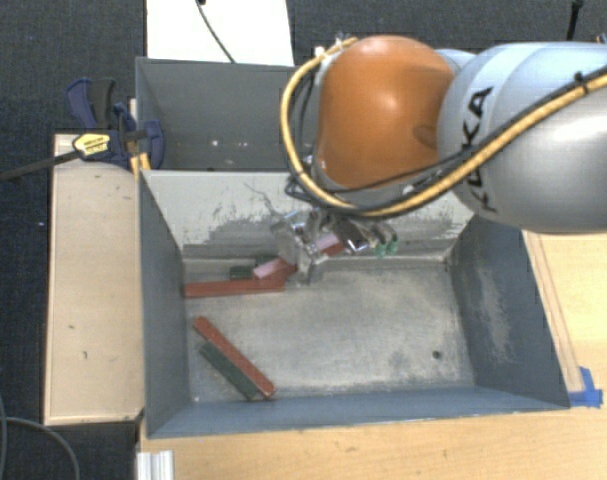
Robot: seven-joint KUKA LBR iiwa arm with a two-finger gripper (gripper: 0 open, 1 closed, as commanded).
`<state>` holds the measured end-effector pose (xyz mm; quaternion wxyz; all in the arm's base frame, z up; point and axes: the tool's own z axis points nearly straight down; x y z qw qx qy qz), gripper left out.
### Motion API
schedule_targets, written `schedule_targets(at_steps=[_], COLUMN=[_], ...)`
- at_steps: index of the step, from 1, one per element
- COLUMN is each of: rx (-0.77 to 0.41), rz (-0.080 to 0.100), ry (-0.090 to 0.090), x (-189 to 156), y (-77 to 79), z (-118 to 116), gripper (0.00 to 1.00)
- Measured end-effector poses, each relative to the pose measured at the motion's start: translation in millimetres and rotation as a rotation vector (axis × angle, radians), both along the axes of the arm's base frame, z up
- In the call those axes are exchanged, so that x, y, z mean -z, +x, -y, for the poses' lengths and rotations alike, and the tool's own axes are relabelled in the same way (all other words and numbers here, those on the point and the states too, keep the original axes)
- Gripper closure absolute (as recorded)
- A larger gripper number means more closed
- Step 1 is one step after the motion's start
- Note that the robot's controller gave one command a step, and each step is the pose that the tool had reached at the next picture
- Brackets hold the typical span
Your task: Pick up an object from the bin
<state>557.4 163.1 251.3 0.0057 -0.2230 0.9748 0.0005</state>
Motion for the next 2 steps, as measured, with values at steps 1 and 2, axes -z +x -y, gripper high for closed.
schedule_targets(at_steps=[1,2], rx=[-0.001,-0.200], rz=[-0.007,-0.016], ry=[-0.002,-0.005], x=[4.8,185.2], y=[-1.2,-13.8], z=[0.2,-7.4], gripper=[0.00,0.00])
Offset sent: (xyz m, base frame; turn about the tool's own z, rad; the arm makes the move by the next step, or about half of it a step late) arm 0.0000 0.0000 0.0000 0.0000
